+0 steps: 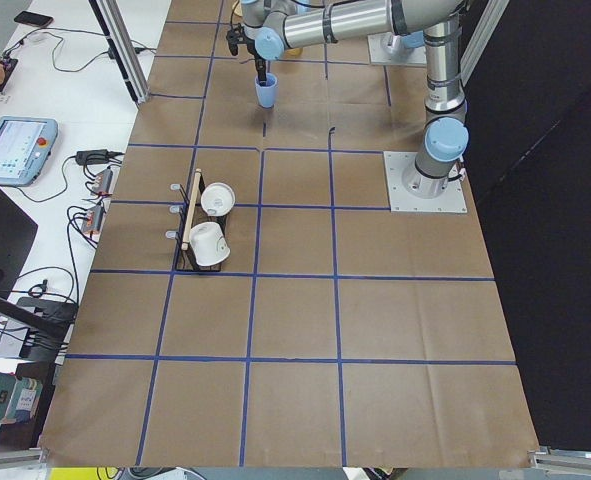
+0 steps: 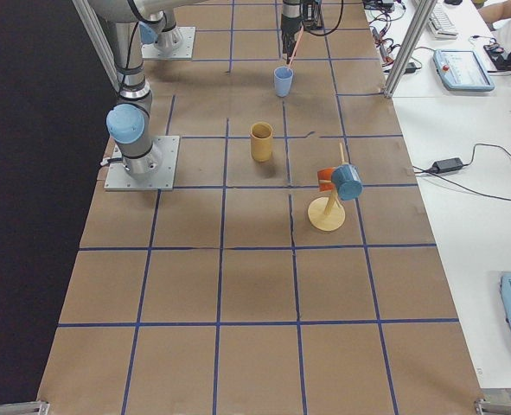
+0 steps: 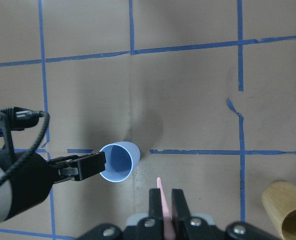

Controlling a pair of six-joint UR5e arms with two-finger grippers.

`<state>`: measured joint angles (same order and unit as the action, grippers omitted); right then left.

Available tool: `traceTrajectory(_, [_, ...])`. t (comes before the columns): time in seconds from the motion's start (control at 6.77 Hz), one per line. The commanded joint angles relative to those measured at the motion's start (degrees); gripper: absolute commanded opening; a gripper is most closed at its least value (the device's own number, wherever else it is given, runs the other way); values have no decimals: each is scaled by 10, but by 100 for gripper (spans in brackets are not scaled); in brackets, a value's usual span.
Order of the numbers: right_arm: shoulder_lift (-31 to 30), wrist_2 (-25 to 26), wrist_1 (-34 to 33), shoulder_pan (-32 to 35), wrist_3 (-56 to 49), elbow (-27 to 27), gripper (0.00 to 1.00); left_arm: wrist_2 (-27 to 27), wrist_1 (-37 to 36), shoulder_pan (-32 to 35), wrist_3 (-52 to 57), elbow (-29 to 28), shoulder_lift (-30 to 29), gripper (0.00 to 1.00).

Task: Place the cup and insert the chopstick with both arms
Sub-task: 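Release the blue cup with the left gripper while the right moves the chopstick over it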

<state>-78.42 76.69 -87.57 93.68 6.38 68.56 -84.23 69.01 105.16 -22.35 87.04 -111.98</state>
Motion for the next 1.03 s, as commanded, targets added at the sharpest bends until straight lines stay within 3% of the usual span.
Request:
traceTrajectory(0.0, [-3, -34, -57, 1, -2, 43, 2, -1, 130, -49, 103, -90, 26, 100])
traceTrajectory(0.15, [-4, -40, -92, 4, -1, 61, 2, -2, 186, -55, 157, -97, 54, 100])
traceTrajectory(0.44, [-1, -79, -121, 12, 12, 76, 2, -6, 233, -79, 187, -88, 118, 100])
traceTrajectory(0.59, [1, -80, -156, 15, 19, 93, 2, -30, 240, -92, 190, -66, 140, 100])
traceTrajectory(0.89, [0, -80, -268, 19, 21, 180, 2, -61, 234, -123, 222, 6, 200, 100])
